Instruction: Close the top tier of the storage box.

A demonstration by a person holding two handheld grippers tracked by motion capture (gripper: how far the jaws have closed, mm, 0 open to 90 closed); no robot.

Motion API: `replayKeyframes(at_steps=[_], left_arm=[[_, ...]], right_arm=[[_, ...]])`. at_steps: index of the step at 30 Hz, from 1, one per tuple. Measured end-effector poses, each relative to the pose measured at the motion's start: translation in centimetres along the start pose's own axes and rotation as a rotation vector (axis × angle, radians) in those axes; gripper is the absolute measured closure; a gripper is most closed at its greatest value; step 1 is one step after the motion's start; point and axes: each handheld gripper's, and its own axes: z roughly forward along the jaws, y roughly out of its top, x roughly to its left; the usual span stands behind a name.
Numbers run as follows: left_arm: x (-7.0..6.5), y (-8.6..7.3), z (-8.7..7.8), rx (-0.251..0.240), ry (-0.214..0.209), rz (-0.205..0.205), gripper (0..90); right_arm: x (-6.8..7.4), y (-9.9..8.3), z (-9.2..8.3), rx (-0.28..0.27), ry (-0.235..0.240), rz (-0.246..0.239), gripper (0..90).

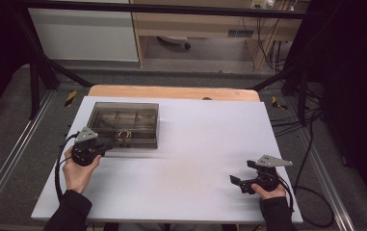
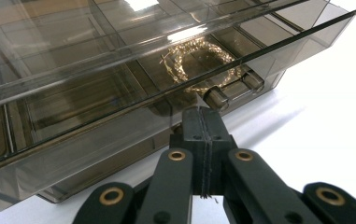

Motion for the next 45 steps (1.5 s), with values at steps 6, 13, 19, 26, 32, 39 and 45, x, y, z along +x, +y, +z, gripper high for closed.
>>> replayKeyframes(at_steps=[6, 13, 19, 26, 32, 39, 45], left_arm=[[0.1, 0.1, 0.2, -0.001, 0.004, -0.001, 89.8], [0.3, 0.2, 0.7, -0.005, 0.014, -0.002, 89.8], [0.4, 0.4, 1.0, -0.010, 0.024, 0.000, 89.8], [0.6, 0.5, 1.1, -0.026, 0.030, -0.001, 89.8], [0.6, 0.7, 1.3, -0.039, 0.043, 0.003, 89.8], [0.7, 0.7, 1.4, -0.044, 0.050, 0.016, 89.8], [0.6, 0.6, 1.4, -0.035, 0.056, 0.019, 89.8]], right_arm=[[0.0, 0.0, 0.0, 0.000, 0.000, 0.001, 1.0], [0.0, 0.0, 0.0, -0.002, -0.001, 0.003, 1.0], [0.0, 0.0, 0.0, -0.002, -0.002, 0.002, 1.0], [0.0, 0.0, 0.0, -0.001, -0.001, 0.005, 1.0], [0.0, 0.0, 0.0, -0.003, -0.001, 0.000, 1.0], [0.0, 0.0, -0.1, -0.002, -0.001, 0.004, 1.0], [0.0, 0.0, -0.1, -0.003, 0.000, 0.003, 1.0]])
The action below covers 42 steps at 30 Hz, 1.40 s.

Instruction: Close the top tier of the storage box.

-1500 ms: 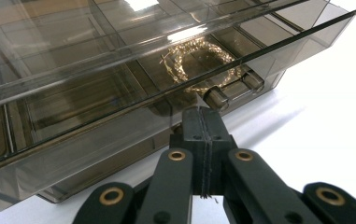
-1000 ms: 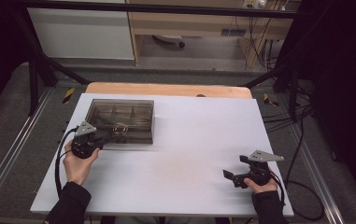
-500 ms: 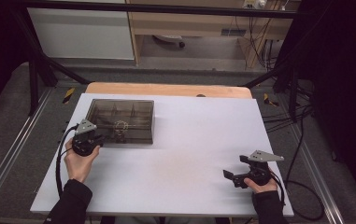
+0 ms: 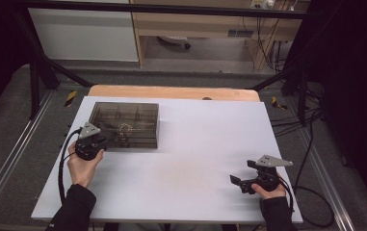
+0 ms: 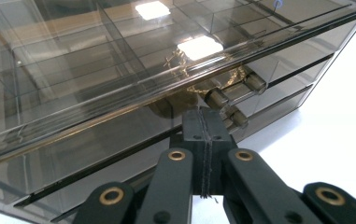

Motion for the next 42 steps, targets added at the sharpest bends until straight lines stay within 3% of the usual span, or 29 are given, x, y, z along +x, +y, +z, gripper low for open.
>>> replayKeyframes(at_steps=[3, 7, 14, 21, 26, 30, 32, 37, 42], left_arm=[[-0.1, -0.1, -0.2, 0.017, 0.001, 0.010, 89.7], [-0.2, -0.5, -0.6, 0.008, -0.038, -0.026, 89.7], [-0.6, -1.8, -1.4, 0.009, -0.069, -0.035, 84.6], [-1.5, -3.4, -2.0, 0.004, -0.086, -0.021, 68.7], [-2.1, -4.3, -2.3, 0.007, -0.094, -0.014, 52.8], [-2.5, -5.0, -2.5, 0.010, -0.070, 0.016, 39.3], [-2.5, -5.4, -2.6, 0.014, -0.084, 0.011, 32.4], [-2.5, -6.1, -2.8, 0.022, -0.067, 0.028, 20.2], [-2.6, -6.6, -3.2, 0.023, -0.078, 0.035, 12.5]], right_arm=[[0.0, 0.0, 0.0, 0.000, 0.000, -0.003, 1.0], [0.0, 0.0, 0.0, 0.000, 0.000, 0.000, 1.0], [0.0, 0.0, 0.0, -0.001, 0.000, -0.002, 1.0], [0.0, 0.0, 0.1, 0.001, 0.002, 0.001, 1.0], [0.0, 0.0, 0.1, 0.001, 0.002, 0.001, 1.0], [0.0, 0.0, 0.1, 0.002, 0.002, -0.002, 1.0], [0.1, 0.0, 0.1, 0.001, 0.003, 0.001, 0.9], [0.1, 0.0, 0.1, 0.004, 0.002, -0.001, 0.9], [0.1, 0.0, 0.1, 0.004, 0.003, -0.001, 0.9]])
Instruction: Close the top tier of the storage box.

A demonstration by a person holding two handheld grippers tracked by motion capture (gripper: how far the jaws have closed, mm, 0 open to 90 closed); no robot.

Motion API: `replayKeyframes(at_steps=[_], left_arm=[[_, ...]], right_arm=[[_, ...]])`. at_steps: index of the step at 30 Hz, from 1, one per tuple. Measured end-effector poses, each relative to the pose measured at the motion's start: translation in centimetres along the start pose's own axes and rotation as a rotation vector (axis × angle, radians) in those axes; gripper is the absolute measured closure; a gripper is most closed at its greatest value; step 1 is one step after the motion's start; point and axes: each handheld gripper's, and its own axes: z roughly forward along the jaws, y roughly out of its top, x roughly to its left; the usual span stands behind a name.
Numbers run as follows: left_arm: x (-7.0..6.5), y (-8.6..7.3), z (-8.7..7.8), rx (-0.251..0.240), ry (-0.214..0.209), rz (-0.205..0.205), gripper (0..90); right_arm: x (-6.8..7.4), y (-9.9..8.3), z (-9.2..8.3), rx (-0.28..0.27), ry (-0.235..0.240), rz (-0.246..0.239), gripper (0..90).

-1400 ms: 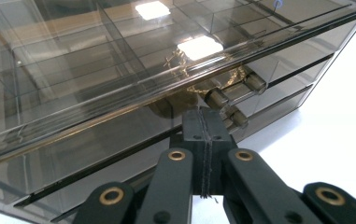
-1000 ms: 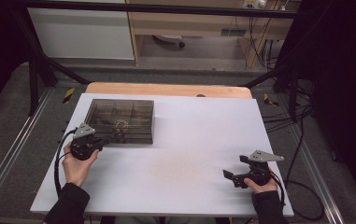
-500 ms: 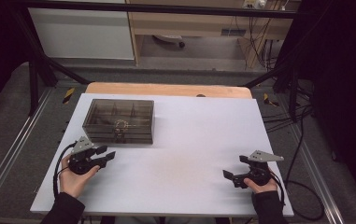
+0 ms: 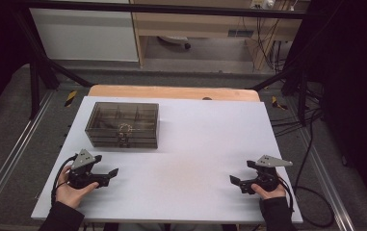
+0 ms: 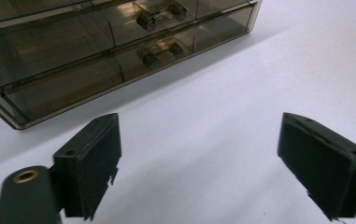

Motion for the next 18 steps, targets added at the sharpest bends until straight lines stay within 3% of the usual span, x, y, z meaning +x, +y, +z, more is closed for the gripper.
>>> replayKeyframes(at_steps=[10, 18], left_arm=[[0.18, -0.68, -0.39, 0.037, 0.011, 0.024, 6.4], [0.34, -0.80, -0.57, 0.033, 0.012, 0.012, 6.1]], right_arm=[[0.02, -0.01, 0.04, 0.003, 0.002, 0.000, 0.8], [0.01, 0.00, 0.05, 0.003, 0.001, -0.002, 0.8]])
